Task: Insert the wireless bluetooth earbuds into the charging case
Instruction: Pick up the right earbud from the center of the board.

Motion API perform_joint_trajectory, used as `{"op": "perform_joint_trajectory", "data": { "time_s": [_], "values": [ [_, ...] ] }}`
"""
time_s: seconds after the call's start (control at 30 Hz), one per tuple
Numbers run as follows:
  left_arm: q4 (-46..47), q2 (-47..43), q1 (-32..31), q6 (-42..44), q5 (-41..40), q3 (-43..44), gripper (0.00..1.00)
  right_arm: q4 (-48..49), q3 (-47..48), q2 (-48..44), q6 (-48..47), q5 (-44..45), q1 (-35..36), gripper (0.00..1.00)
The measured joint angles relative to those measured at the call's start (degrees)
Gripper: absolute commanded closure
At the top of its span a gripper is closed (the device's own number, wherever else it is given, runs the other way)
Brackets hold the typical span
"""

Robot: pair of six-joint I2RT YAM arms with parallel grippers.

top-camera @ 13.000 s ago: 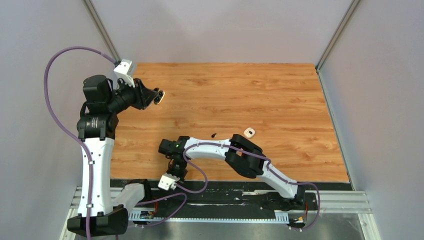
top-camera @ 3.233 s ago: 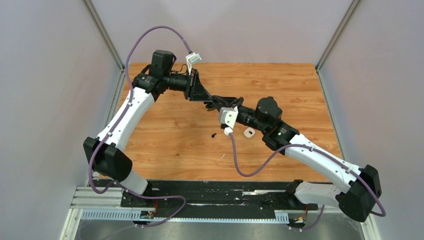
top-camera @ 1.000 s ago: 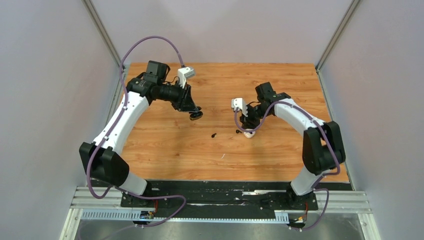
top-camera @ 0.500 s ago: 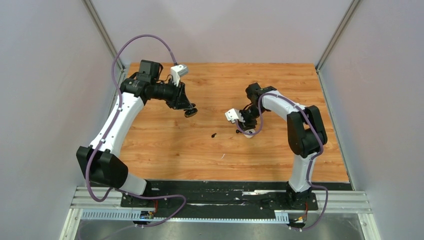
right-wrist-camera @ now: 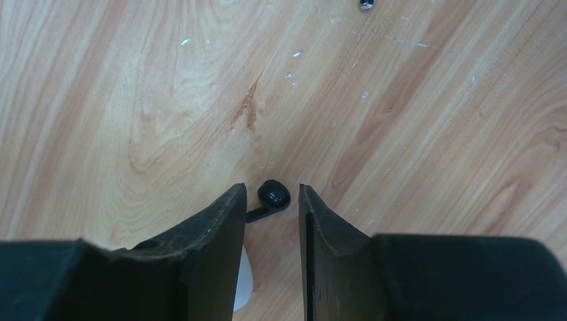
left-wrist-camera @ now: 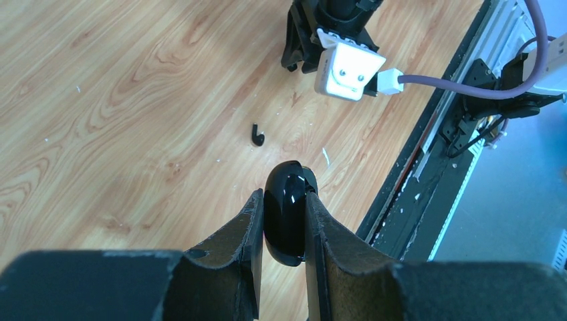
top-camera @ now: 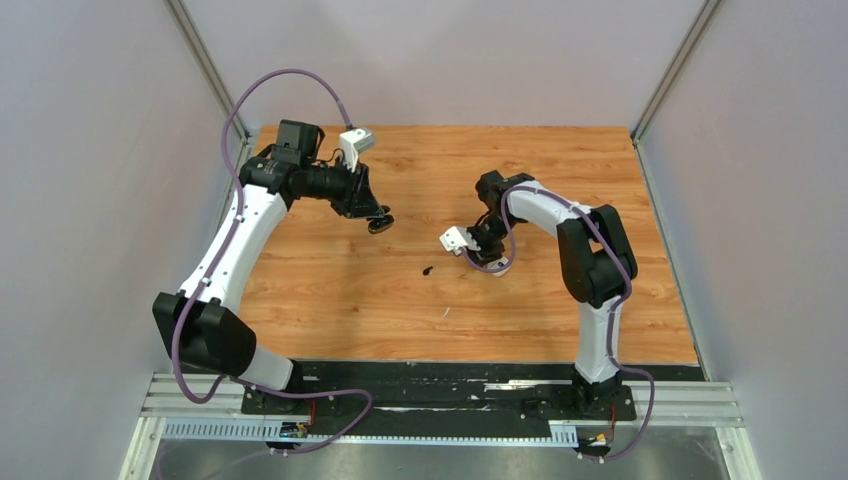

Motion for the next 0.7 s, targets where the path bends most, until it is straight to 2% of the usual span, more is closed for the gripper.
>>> {"op": "perform_joint_trajectory", "data": {
  "time_s": [0.3,0.5,0.7],
  "values": [
    [0.1,0.0,0.4,-0.1,0.0,-0.3,1.00,-0.3,1.2,2.3,-0.5,1.6,0.6,0.75],
    [0.2,0.0,0.5,-0.2,0.0,-0.5,1.00,-0.6,1.5,2.4,-0.1,2.4,0.7,0.89],
    [0.9,0.0,0.5,-0.7,0.0,-1.1,1.00,-1.1,3.9,2.3,3.1,0.6,0.7,0.97]
  ]
}}
